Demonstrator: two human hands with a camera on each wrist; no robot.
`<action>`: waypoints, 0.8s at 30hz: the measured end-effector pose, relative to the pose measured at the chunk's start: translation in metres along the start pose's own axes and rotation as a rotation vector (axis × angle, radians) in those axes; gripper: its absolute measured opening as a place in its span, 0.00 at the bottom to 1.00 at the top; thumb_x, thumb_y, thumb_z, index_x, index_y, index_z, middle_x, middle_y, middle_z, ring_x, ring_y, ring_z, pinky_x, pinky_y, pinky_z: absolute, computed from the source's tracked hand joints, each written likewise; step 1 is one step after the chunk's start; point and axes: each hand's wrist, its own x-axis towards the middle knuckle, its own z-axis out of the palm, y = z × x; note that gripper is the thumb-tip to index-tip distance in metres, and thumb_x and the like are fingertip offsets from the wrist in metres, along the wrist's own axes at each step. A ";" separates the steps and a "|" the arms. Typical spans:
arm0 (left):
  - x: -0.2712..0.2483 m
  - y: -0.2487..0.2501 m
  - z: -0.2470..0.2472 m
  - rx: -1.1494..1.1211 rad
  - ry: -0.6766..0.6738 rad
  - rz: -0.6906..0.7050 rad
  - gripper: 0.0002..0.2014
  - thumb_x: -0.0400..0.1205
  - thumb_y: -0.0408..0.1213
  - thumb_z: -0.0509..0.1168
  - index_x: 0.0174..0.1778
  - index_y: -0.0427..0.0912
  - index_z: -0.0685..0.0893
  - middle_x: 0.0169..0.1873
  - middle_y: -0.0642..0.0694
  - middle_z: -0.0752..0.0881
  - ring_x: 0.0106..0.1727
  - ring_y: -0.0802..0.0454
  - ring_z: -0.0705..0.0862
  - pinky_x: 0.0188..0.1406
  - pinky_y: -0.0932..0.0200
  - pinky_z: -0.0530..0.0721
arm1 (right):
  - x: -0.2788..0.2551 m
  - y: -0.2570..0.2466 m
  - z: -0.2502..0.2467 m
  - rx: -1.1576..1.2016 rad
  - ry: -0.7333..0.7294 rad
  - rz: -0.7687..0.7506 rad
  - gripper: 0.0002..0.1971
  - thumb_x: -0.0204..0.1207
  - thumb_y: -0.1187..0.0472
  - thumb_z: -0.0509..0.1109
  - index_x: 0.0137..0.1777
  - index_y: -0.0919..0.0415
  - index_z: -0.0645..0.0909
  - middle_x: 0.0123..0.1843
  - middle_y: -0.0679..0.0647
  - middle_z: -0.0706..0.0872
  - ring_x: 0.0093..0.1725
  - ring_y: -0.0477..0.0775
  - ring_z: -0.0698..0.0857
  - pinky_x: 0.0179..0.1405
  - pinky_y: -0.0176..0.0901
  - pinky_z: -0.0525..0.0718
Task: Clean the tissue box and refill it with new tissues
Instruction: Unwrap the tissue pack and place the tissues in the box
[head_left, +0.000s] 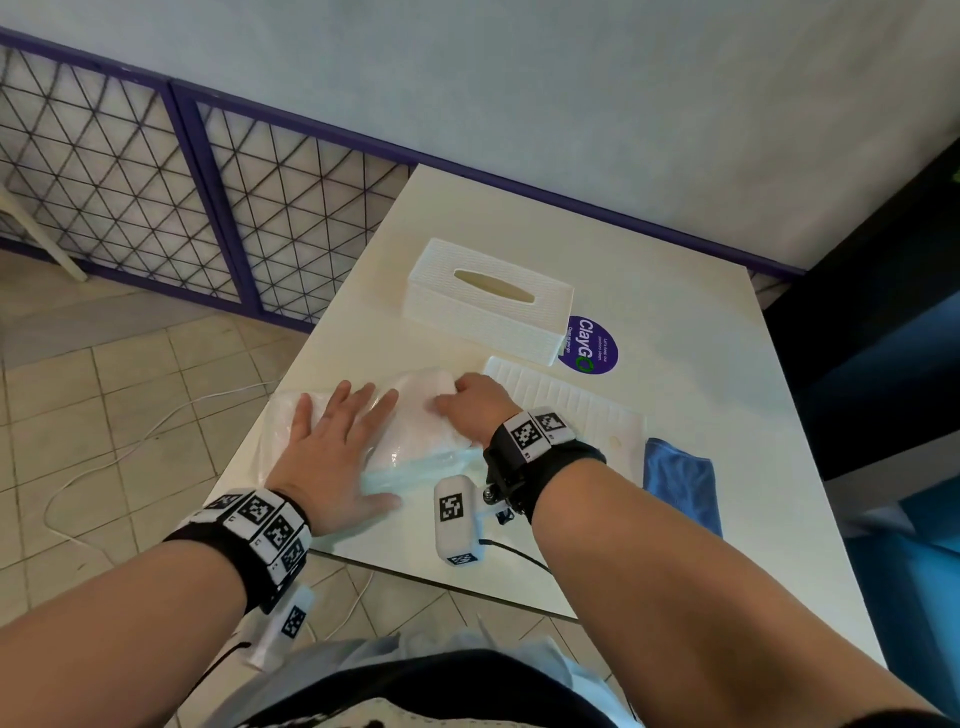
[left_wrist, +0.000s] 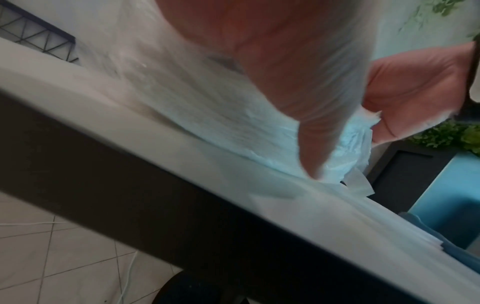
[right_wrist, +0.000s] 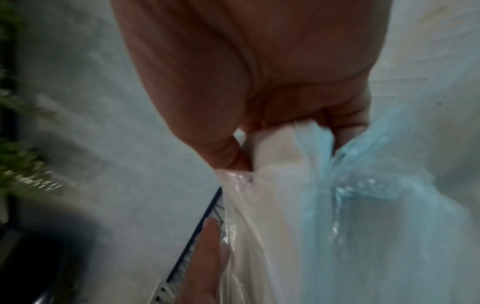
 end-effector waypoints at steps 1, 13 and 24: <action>0.000 0.001 -0.001 0.006 0.014 0.002 0.57 0.67 0.72 0.60 0.75 0.62 0.22 0.85 0.48 0.46 0.84 0.46 0.38 0.78 0.41 0.28 | -0.001 -0.002 -0.002 0.021 0.014 0.000 0.12 0.76 0.57 0.69 0.55 0.64 0.79 0.52 0.53 0.82 0.56 0.61 0.84 0.52 0.50 0.86; 0.010 0.018 -0.046 0.010 -0.122 -0.017 0.63 0.59 0.84 0.51 0.83 0.53 0.35 0.84 0.47 0.37 0.84 0.45 0.36 0.78 0.35 0.32 | -0.065 0.011 -0.130 0.078 0.350 -0.174 0.11 0.77 0.63 0.66 0.59 0.58 0.78 0.57 0.57 0.82 0.51 0.62 0.86 0.35 0.58 0.92; 0.078 0.120 -0.054 -1.455 -0.161 -0.343 0.41 0.60 0.37 0.77 0.70 0.37 0.70 0.62 0.37 0.85 0.59 0.41 0.86 0.59 0.44 0.85 | -0.084 0.109 -0.139 0.552 0.332 -0.200 0.08 0.78 0.69 0.69 0.49 0.54 0.81 0.49 0.57 0.89 0.49 0.59 0.88 0.51 0.55 0.88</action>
